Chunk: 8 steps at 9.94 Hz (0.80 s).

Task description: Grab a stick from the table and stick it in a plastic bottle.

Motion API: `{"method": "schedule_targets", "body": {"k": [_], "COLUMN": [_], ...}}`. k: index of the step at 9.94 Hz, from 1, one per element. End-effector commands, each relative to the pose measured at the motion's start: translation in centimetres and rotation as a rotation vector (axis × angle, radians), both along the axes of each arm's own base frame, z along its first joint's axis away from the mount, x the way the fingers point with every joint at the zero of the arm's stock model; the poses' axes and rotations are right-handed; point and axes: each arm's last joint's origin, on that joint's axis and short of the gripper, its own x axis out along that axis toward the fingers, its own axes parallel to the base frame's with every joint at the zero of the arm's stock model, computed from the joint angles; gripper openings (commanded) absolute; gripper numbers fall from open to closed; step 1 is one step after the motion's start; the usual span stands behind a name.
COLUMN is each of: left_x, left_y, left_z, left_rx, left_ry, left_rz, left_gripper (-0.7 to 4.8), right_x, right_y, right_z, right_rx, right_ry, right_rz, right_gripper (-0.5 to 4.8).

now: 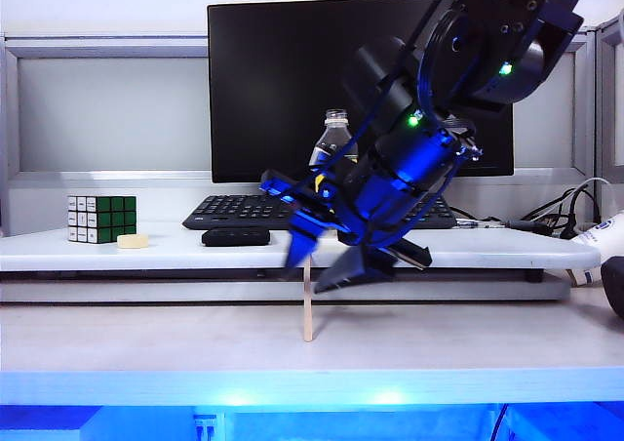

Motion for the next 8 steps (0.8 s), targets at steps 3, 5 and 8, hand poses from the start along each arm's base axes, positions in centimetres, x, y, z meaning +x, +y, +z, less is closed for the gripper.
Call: {"method": "schedule_targets", "body": {"k": [3, 5, 8], "left_x": [-0.05, -0.05, -0.05], "left_y": [-0.03, -0.03, -0.03], "left_z": [-0.09, -0.09, -0.09], "left_rx": [0.001, 0.001, 0.001], "left_ry": [0.011, 0.011, 0.011], "left_rz": [-0.012, -0.012, -0.012], "left_gripper": [-0.06, -0.06, -0.06], "right_x": [0.09, 0.10, 0.05], "right_y": [0.06, 0.03, 0.02], "right_z": [0.24, 0.23, 0.70], "right_rx": [-0.012, -0.020, -0.009], "right_ry": [-0.027, -0.032, -0.039], "right_rz": [-0.025, -0.031, -0.026], "right_gripper": [-0.09, -0.09, -0.09]}}
